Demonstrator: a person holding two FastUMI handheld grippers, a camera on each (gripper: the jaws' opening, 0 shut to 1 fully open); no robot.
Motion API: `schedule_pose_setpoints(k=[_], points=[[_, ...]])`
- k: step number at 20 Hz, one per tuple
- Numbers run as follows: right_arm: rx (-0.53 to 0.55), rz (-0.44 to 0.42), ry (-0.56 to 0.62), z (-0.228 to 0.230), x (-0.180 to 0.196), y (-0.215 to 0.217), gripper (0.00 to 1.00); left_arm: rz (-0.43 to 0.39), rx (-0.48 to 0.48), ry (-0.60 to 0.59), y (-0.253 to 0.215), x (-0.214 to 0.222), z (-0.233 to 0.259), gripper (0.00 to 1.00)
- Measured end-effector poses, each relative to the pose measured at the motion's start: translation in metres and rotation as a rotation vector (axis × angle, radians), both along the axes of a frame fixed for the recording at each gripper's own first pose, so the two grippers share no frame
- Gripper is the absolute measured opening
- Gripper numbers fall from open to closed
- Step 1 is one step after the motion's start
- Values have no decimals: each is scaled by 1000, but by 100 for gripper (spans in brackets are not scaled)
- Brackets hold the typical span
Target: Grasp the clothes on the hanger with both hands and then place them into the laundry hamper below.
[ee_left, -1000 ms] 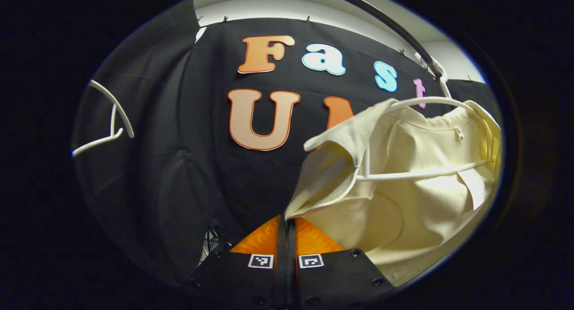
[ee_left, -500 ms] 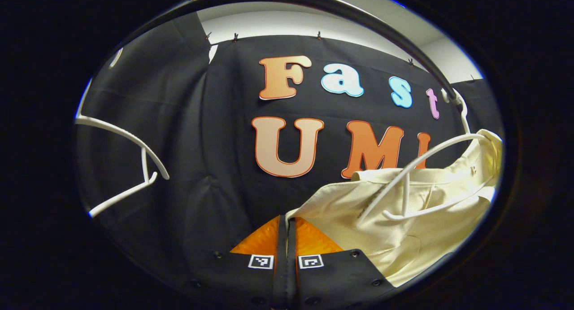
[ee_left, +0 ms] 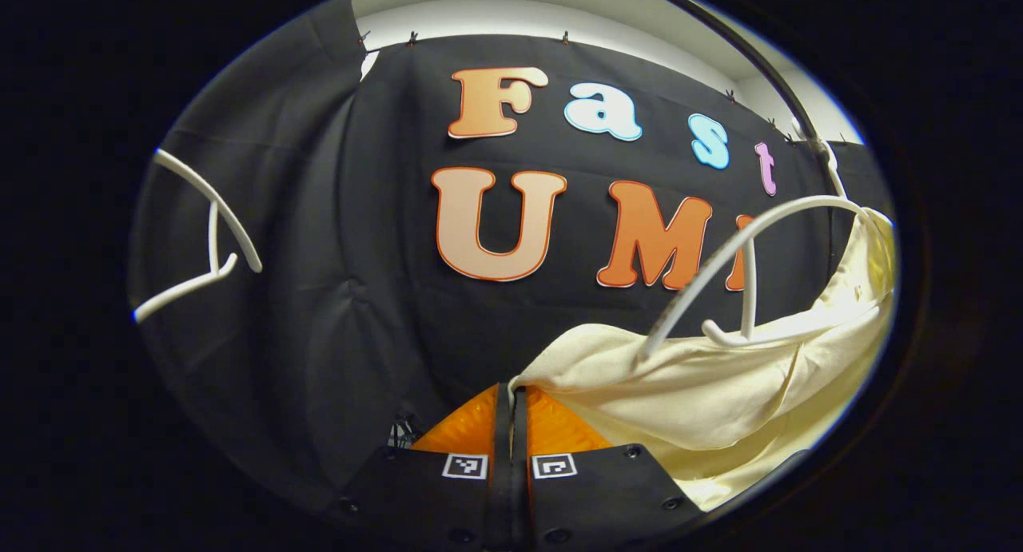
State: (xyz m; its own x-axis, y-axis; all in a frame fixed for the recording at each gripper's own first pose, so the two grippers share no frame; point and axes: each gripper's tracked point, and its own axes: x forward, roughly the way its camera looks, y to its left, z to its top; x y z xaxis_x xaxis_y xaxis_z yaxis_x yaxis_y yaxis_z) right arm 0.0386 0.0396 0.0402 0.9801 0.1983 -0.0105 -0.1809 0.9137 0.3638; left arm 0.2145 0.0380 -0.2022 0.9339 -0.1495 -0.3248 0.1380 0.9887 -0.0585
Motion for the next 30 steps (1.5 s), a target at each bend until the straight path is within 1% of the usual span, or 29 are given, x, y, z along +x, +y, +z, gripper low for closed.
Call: schedule_pose_setpoints(k=[1,2,3,4,6,8,10,12,15,17,21,24,26,30], points=[[-14,-59,-19,5,2,-20,0,7,9,4,1,-3,-4,6],[-22,-106,-34,12,1,-41,0,-3,9,10,2,-5,-9,6],[-15,-127,-40,15,2,-50,0,-20,-24,19,-7,-11,-13,6],[-15,-141,-35,13,7,-54,0,-35,-49,40,-14,-16,-19,6],[-60,-175,-5,-4,15,-65,0,-55,-24,43,-21,-21,-28,6],[-55,-188,26,-14,26,-72,0,-70,-4,60,-29,-22,-37,6],[-43,-201,58,-30,32,-82,0,-74,-10,74,-34,-26,-42,6],[-55,-208,95,-52,37,-88,0,-76,-11,86,-36,-27,-46,6],[-73,-205,147,-81,37,-94,0,-84,2,103,-44,-37,-53,6],[-68,-186,179,-99,38,-90,0,-93,11,117,-49,-48,-58,6],[-76,-141,251,-140,37,-80,0,-117,43,151,-62,-67,-71,6],[-62,-106,304,-171,33,-69,0,-132,73,181,-69,-81,-85,6],[-61,-88,340,-195,30,-66,0,-138,81,211,-74,-90,-99,6],[-32,-40,421,-243,21,-43,0,-155,72,289,-89,-109,-126,6]])
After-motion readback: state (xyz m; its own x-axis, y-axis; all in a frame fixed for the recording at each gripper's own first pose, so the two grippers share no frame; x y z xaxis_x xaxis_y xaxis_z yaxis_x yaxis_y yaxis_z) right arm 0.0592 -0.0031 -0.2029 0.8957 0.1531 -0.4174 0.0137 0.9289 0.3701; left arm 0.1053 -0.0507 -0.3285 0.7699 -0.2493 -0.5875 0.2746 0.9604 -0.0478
